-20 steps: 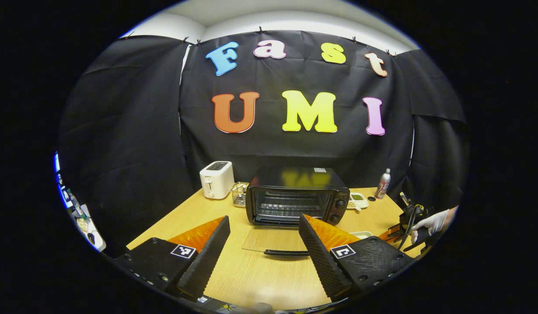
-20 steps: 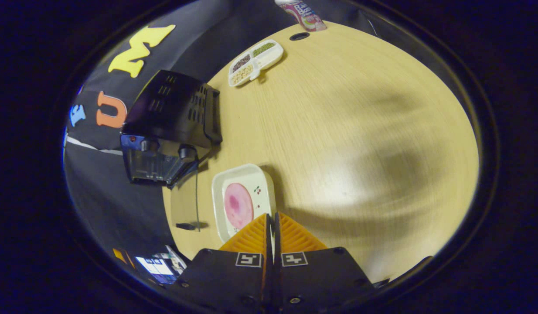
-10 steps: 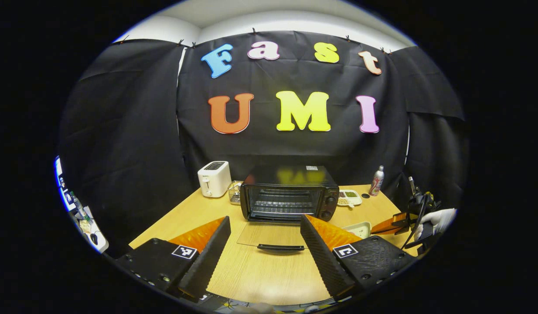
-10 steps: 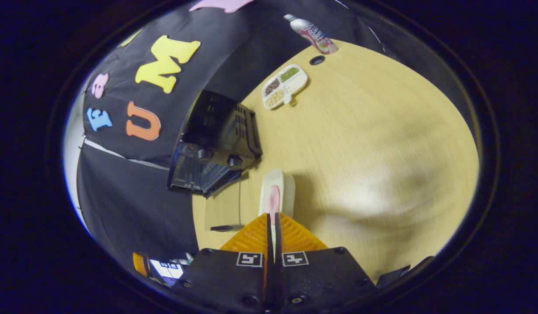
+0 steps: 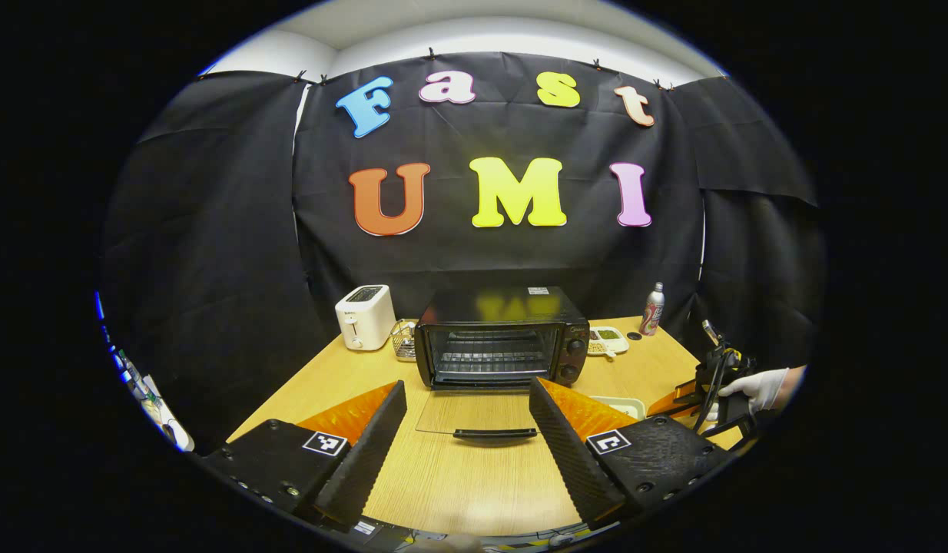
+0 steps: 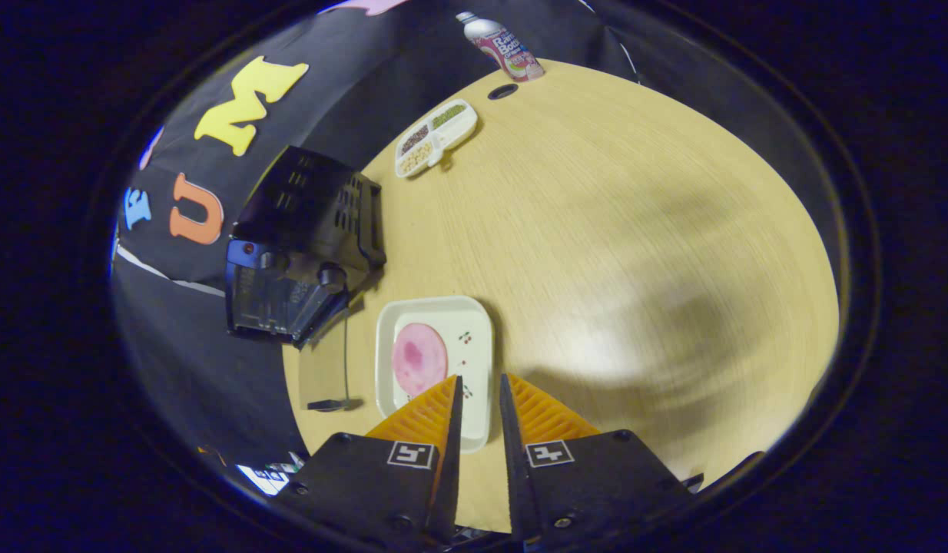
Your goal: Open the electric oven with the left hand, put the food in, and close the electric oven.
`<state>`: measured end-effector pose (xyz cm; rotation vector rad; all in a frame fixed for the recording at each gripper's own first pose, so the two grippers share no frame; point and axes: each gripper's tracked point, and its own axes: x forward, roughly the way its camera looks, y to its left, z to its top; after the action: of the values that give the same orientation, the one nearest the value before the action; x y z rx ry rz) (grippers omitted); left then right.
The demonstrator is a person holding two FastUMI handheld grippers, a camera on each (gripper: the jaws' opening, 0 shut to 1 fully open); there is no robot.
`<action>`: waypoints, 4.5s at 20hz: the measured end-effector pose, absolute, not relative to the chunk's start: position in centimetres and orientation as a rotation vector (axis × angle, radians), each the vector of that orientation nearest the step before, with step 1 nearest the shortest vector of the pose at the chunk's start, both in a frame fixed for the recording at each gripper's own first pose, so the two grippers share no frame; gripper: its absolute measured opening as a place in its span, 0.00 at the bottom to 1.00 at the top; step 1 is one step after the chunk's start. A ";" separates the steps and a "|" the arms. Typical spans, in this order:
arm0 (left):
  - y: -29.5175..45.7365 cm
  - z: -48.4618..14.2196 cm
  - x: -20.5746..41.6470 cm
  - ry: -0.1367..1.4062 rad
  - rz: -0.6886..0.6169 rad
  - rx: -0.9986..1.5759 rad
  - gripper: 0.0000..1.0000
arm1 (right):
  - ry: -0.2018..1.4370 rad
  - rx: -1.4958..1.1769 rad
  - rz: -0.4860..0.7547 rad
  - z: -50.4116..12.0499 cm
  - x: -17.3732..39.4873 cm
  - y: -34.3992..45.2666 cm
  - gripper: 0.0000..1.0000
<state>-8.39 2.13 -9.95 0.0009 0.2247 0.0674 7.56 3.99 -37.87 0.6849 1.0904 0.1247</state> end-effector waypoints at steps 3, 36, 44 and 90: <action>2.6 -10.2 -8.3 0.226 0.062 -0.007 0.98 | 1.126 0.653 0.099 -38.7 8.2 4.2 0.27; 6.2 -11.5 -8.1 0.243 0.060 -0.053 0.96 | 1.202 0.585 0.057 -39.3 7.1 5.9 0.36; 8.0 -13.1 -8.9 0.259 0.075 -0.105 0.96 | 1.265 0.429 -0.082 -40.6 7.8 5.9 0.22; 10.1 -11.0 -7.1 0.239 -0.014 0.030 0.96 | 0.541 1.383 0.019 -28.8 17.9 34.0 0.00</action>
<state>-7.14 10.12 -11.04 0.0300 0.2392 -0.0140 17.86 33.99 -28.83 1.3834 0.5414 0.0193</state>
